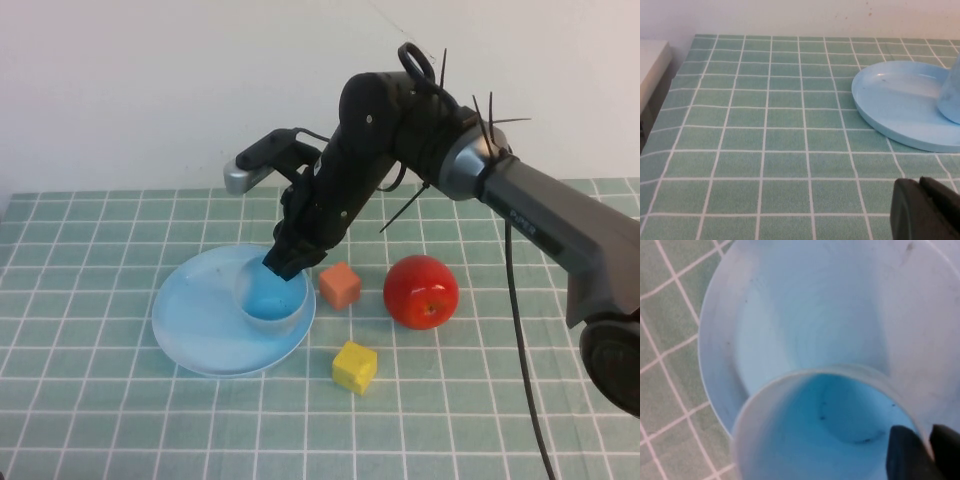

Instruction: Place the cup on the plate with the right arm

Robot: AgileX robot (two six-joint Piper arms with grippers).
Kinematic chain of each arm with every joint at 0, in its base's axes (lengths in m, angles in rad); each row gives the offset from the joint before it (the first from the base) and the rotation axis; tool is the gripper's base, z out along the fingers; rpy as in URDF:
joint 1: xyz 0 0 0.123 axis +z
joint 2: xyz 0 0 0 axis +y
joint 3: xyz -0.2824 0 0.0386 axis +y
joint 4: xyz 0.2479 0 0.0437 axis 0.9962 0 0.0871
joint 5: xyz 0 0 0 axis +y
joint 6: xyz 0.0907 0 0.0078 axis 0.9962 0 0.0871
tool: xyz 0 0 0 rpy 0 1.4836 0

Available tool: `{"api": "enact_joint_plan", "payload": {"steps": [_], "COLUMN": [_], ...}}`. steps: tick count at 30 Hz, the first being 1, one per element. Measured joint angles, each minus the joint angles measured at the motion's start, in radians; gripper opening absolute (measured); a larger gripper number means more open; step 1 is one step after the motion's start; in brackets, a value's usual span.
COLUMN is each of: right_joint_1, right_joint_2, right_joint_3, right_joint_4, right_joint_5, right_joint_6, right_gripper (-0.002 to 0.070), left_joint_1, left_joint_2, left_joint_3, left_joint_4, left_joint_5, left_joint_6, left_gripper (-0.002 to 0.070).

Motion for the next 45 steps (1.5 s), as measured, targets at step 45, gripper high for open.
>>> {"api": "enact_joint_plan", "payload": {"steps": [45], "right_joint_1": [0.0], "right_joint_2": [-1.189], "right_joint_3": [0.688], "right_joint_4": [-0.424], "right_joint_5": [0.046], "right_joint_6": [0.118], "right_gripper": [-0.0002], "left_joint_1": [0.0], "left_joint_2": [0.0], "left_joint_3": [0.0], "left_joint_4": [0.0], "left_joint_5": [0.0], "left_joint_6": [0.0], "left_gripper": [-0.0003]}}
